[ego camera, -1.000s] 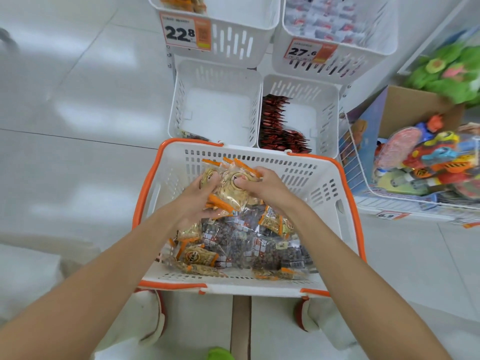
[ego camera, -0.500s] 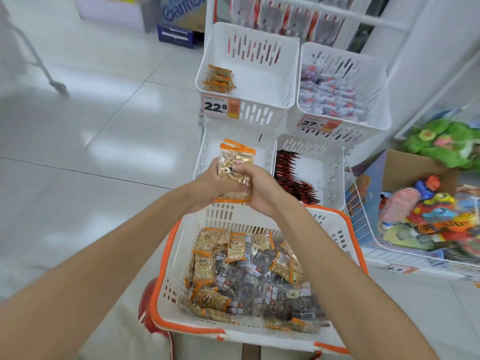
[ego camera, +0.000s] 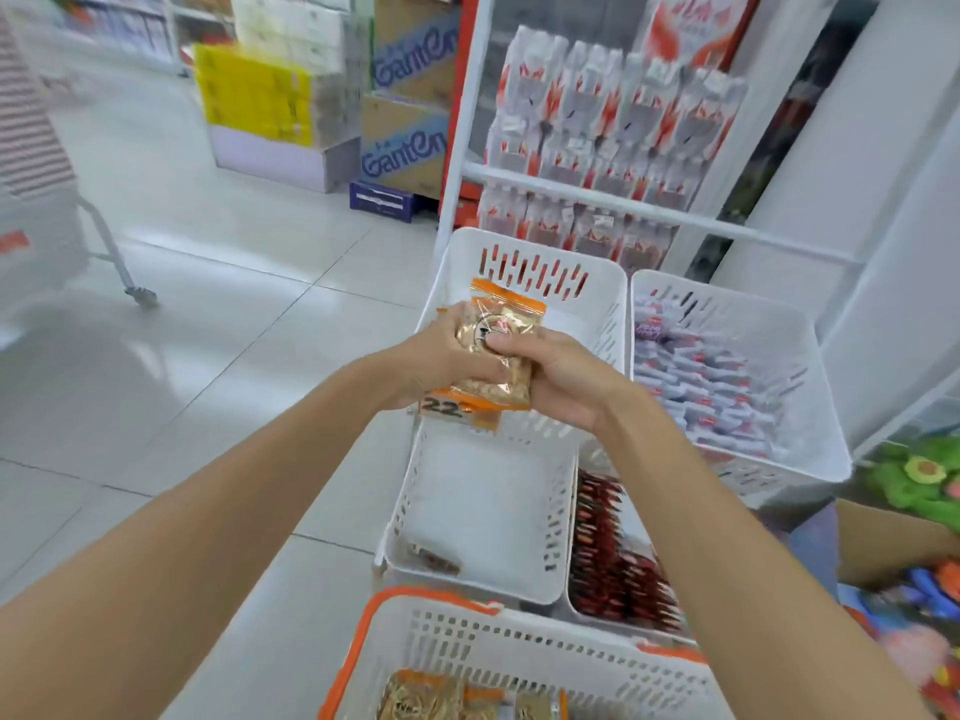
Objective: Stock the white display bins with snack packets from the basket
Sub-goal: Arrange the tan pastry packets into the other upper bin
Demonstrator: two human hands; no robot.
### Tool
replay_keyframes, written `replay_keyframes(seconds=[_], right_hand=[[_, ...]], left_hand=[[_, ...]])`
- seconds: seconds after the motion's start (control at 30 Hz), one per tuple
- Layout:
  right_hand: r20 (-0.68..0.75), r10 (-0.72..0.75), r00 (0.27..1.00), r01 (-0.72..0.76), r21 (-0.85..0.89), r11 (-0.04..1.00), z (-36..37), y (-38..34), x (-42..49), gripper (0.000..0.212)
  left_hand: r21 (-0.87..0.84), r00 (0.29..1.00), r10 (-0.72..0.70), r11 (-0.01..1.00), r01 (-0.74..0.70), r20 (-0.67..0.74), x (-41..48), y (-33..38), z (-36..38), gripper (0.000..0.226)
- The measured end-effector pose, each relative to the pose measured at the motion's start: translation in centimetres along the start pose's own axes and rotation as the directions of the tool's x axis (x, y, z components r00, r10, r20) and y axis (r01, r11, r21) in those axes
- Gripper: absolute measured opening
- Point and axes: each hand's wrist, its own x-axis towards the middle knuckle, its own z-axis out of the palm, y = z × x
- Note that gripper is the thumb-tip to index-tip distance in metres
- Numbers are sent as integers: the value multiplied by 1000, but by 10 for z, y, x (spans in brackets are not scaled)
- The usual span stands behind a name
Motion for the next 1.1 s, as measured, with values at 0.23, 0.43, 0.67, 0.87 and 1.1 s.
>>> replay_keyframes(seconds=[0.23,0.43,0.67,0.87,1.1], right_hand=[[-333,-342,879,306,-155,939,-66,-9,102,36],[-317,-639,701,300,-682,667,-72,21,192,51],[-82,-447,891,97,-926,365,-112,52,207,44],[-64,-132,989,53,-680,731,-103,23,190,101],[-155,-169,973,51,-574,818,-94,35,188,116]], left_hand=[[369,901,199,928,-47,-386,77,-12,-57,106],[281,886,88,958,49,-455,117,-57,-80,113],[314,855,201,948,-47,-479,126,-68,-80,95],[414,827,330,901,-132,-454,120,-62,-79,64],[421,800,305,904,-73,-517,120,-57,-76,59]])
